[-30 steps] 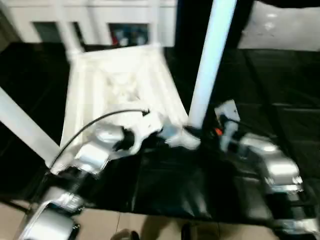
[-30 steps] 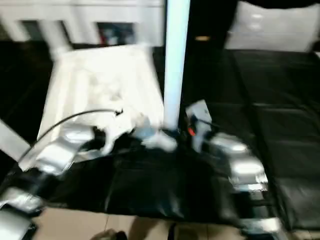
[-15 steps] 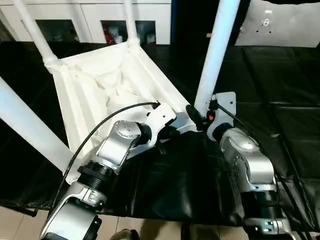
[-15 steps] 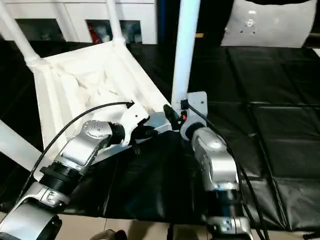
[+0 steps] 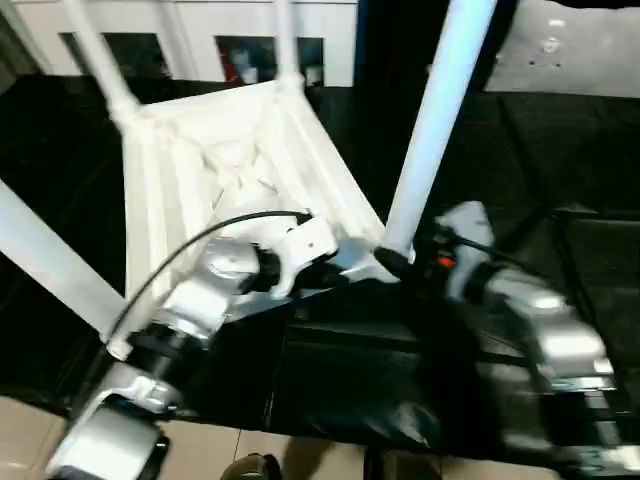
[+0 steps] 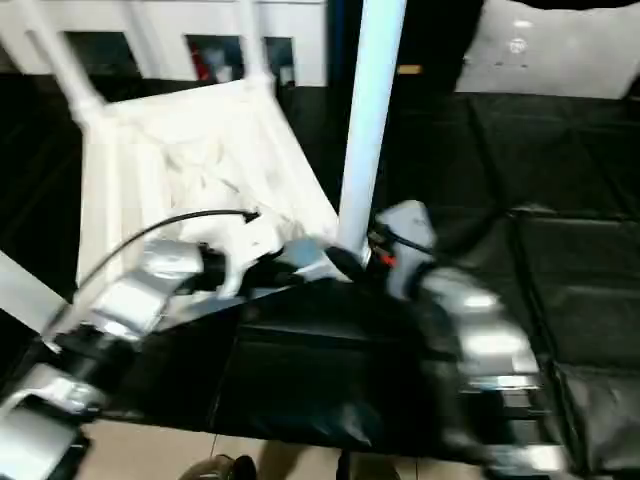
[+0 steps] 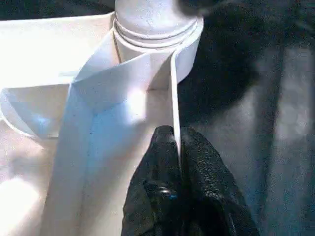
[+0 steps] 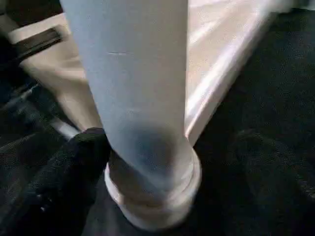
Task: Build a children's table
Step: Rotate leg to tighten
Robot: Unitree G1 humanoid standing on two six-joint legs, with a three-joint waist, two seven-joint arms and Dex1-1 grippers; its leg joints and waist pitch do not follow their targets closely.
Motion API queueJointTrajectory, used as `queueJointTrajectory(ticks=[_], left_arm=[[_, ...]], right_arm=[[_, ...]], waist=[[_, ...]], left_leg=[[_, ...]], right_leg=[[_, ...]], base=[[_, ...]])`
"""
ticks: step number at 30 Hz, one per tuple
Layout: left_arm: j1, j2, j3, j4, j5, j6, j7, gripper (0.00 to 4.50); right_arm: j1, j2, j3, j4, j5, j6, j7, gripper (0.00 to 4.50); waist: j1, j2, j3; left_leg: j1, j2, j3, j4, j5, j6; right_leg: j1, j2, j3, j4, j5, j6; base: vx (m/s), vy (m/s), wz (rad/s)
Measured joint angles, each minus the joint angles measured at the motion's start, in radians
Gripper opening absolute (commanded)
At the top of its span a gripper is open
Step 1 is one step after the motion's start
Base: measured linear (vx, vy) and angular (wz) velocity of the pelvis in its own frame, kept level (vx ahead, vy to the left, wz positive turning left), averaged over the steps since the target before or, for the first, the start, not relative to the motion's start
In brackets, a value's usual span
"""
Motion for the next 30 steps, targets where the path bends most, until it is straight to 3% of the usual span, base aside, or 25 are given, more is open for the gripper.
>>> queueJointTrajectory(ticks=[5,10,14,20,30], left_arm=[[0.014,0.040,-0.021,-0.016,-0.014,-0.047,-0.093,0.00],[0.040,0.080,-0.038,-0.049,-0.033,-0.078,-0.161,0.00],[0.053,0.101,-0.049,-0.080,-0.034,-0.080,-0.198,0.00],[0.063,0.117,-0.061,-0.104,-0.041,-0.080,-0.222,0.00],[0.065,0.130,-0.061,-0.129,-0.043,-0.058,-0.230,0.00]], right_arm=[[-0.009,-0.062,0.039,0.054,0.013,-0.029,0.164,4.44],[-0.049,-0.101,0.076,0.110,0.042,-0.067,0.310,4.44],[-0.060,-0.103,0.098,0.125,0.058,-0.062,0.389,4.11],[-0.061,-0.106,0.102,0.127,0.119,0.001,0.467,3.62],[-0.088,-0.104,0.124,0.158,0.133,0.017,0.516,2.77]], waist=[[0.028,0.000,0.000],[0.038,-0.002,0.000],[0.050,-0.004,0.000],[0.051,-0.008,0.000],[0.049,-0.009,0.000]], left_leg=[[-0.001,0.000,0.000,0.003,0.000,0.000],[-0.002,0.001,0.001,0.008,0.000,0.001],[-0.002,0.002,0.001,0.012,0.000,0.000],[-0.001,0.002,0.001,0.014,0.000,0.001],[-0.001,0.002,0.001,0.014,0.001,0.001]], right_leg=[[-0.001,0.000,0.000,0.002,0.000,0.000],[-0.002,-0.001,0.000,0.007,0.000,0.000],[-0.003,-0.001,0.000,0.014,0.000,0.000],[-0.003,-0.001,0.001,0.015,0.000,0.000],[-0.003,-0.001,0.001,0.016,0.000,0.000]], base=[[0.000,0.000,0.00],[0.000,0.000,0.00],[0.000,0.000,0.00],[0.000,0.000,0.00],[0.000,0.000,0.00]])
